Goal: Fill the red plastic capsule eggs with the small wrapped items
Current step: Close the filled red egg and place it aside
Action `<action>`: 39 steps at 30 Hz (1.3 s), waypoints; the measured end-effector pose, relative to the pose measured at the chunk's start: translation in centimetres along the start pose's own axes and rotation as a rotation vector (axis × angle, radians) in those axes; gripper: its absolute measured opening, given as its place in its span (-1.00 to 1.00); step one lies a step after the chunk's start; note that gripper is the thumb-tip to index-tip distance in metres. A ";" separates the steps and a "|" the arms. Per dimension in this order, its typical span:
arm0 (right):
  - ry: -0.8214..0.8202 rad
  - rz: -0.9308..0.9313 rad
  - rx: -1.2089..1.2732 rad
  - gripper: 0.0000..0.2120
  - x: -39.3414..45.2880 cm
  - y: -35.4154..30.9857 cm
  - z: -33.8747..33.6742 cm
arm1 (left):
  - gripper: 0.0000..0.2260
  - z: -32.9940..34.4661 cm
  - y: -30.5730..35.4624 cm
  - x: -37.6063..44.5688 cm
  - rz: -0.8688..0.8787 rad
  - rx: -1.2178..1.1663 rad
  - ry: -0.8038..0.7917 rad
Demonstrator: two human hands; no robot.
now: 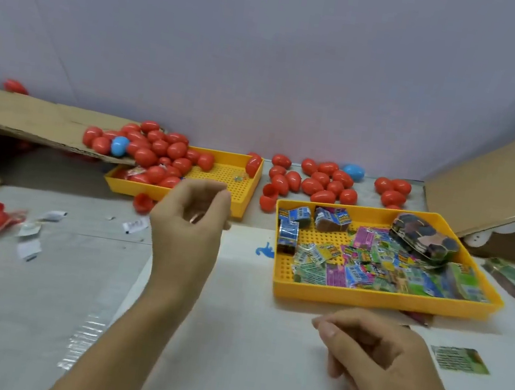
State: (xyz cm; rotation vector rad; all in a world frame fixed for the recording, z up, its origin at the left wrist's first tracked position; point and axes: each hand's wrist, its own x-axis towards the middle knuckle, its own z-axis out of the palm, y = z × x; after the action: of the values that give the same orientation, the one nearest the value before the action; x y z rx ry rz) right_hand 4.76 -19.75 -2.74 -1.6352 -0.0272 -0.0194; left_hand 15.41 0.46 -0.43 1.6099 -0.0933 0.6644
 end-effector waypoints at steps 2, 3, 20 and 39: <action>0.009 0.006 0.005 -0.85 0.3 0.0 -0.1 | -0.83 -0.9 -1.7 3.8 0.000 0.244 0.060; 0.003 0.015 0.008 -0.90 0.4 0.0 0.0 | -0.84 -1.5 -2.5 5.7 -0.013 0.376 0.077; -0.042 0.017 0.034 -0.83 0.7 0.1 -0.4 | -0.70 -0.8 -2.2 13.5 0.136 1.075 -0.281; 0.058 -0.179 -0.013 -0.49 -1.0 -1.2 -1.8 | -0.76 4.2 5.2 -8.6 -0.850 -0.543 -0.250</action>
State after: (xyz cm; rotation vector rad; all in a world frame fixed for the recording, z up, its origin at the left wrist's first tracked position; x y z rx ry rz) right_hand 3.75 -21.46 -1.45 -1.6397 -0.1292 -0.2042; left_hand 7.58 -7.11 0.22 1.0466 0.2082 -0.2172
